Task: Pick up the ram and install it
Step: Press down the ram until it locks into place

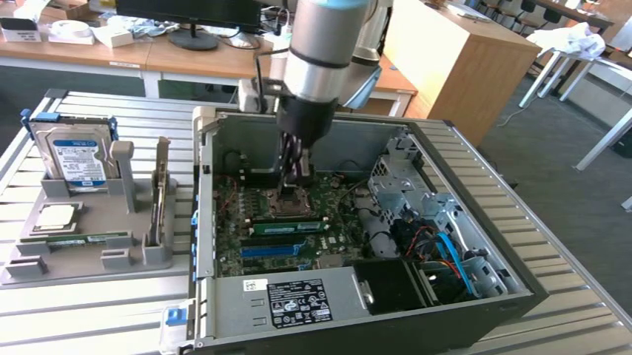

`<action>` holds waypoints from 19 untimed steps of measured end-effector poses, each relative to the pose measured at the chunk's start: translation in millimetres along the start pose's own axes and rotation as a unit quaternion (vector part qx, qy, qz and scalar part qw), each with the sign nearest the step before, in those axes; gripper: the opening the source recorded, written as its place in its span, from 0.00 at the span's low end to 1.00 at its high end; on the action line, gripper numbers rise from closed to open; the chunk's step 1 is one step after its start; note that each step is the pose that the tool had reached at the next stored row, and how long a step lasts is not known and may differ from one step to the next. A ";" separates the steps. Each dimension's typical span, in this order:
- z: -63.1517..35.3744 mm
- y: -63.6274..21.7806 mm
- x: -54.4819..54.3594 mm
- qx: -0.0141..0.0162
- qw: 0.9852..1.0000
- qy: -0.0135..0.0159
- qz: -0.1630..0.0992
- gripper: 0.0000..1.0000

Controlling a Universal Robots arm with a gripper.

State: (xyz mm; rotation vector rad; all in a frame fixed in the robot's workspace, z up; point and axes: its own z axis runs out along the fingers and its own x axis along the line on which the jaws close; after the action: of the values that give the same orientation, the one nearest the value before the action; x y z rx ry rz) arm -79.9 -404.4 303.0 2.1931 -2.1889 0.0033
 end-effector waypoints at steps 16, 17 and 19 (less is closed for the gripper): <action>-31.3 0.9 0.8 0.000 1.000 0.000 0.000 0.10; -32.7 0.9 0.9 0.000 1.000 0.000 0.000 0.10; -35.4 1.0 0.9 0.000 1.000 0.000 0.000 0.10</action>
State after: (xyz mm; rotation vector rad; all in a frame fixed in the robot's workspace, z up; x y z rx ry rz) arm -79.8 -404.2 338.5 2.1934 -2.1893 0.0039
